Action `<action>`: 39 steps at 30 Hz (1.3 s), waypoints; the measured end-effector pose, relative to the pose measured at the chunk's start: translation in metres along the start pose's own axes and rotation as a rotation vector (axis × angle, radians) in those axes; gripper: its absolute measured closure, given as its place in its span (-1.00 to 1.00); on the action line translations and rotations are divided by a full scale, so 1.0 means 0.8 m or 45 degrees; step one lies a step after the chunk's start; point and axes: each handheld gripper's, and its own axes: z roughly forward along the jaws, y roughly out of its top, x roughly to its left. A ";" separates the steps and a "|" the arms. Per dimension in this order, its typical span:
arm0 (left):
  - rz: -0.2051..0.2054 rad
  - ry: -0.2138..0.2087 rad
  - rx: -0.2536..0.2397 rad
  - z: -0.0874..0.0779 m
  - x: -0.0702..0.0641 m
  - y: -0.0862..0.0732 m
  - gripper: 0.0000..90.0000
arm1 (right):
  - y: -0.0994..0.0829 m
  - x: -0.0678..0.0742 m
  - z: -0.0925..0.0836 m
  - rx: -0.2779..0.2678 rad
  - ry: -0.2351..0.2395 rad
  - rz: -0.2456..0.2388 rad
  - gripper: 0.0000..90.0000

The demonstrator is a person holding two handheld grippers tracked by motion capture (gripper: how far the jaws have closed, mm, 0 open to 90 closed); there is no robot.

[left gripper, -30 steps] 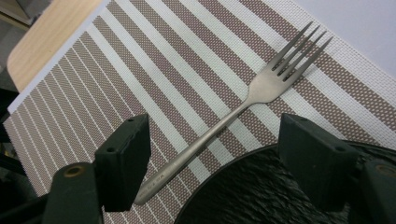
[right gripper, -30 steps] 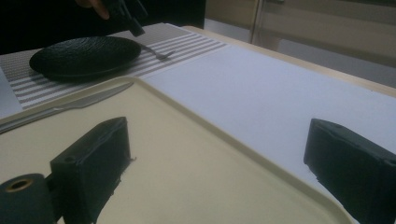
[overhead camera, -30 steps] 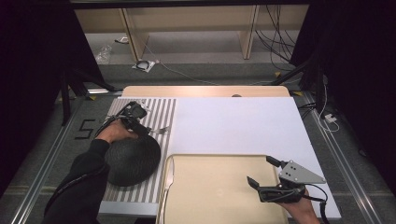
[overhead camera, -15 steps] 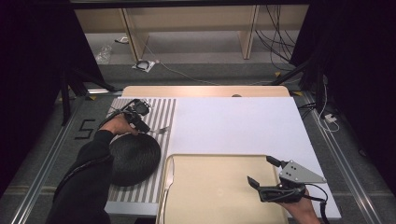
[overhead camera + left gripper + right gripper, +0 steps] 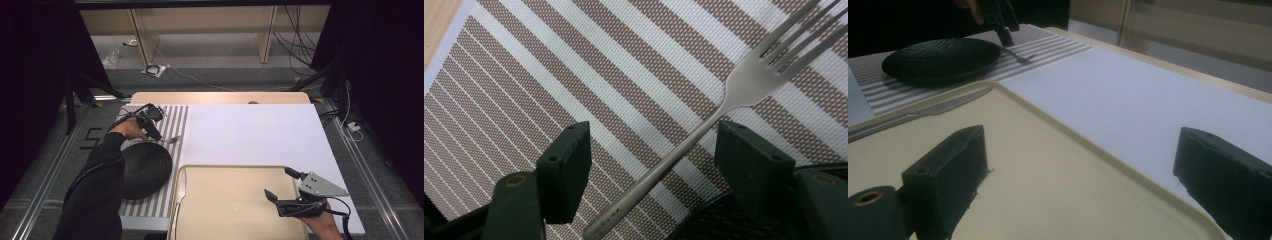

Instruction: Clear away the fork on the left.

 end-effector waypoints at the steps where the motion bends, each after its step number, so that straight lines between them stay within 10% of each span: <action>1: 0.006 0.001 0.005 0.001 0.000 0.000 -0.28 | 0.000 0.000 0.000 0.000 0.000 0.000 -0.82; 39: 0.196 -0.103 0.090 0.018 -0.003 0.001 0.21 | 0.000 0.002 0.002 0.005 0.008 -0.011 -0.82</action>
